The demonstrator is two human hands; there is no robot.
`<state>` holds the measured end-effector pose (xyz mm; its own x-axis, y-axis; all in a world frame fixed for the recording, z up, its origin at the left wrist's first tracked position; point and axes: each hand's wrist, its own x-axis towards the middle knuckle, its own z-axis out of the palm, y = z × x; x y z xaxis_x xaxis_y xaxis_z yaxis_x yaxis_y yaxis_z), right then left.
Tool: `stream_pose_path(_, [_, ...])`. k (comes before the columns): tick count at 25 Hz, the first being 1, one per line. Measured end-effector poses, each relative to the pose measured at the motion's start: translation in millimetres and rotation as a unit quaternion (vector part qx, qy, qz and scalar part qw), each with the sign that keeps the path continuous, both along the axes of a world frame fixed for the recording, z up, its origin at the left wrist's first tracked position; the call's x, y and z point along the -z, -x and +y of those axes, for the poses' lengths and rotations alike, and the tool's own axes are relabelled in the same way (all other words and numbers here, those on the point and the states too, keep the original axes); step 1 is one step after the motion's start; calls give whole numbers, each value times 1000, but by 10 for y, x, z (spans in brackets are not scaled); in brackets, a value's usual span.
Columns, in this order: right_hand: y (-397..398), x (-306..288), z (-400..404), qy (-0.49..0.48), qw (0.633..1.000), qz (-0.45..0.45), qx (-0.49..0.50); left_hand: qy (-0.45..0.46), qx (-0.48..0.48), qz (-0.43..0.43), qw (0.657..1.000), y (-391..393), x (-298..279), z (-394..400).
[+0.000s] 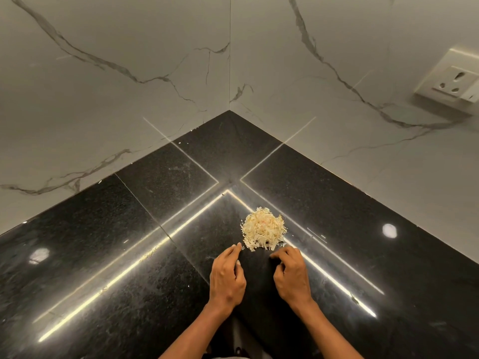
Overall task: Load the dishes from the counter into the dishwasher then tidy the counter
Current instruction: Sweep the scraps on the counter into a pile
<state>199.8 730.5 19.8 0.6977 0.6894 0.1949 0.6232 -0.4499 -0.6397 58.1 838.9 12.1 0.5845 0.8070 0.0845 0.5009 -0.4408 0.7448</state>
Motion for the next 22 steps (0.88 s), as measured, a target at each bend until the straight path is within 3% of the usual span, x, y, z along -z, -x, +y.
stream_pose_path(5, [-15,-40,101,10,1000,4,-27,-11,67,35,997,-60,-9,24])
stream_pose_path(11, [-166,-111,27,0,995,26,95,-11,60,-2,998,-81,-61,108])
stream_pose_path(17, [-66,-157,99,2,997,49,52,-11,98,19,995,-46,-9,89])
stream_pose_path(22, [-35,-57,-67,-29,989,28,141,-31,87,-24,995,-17,-12,97])
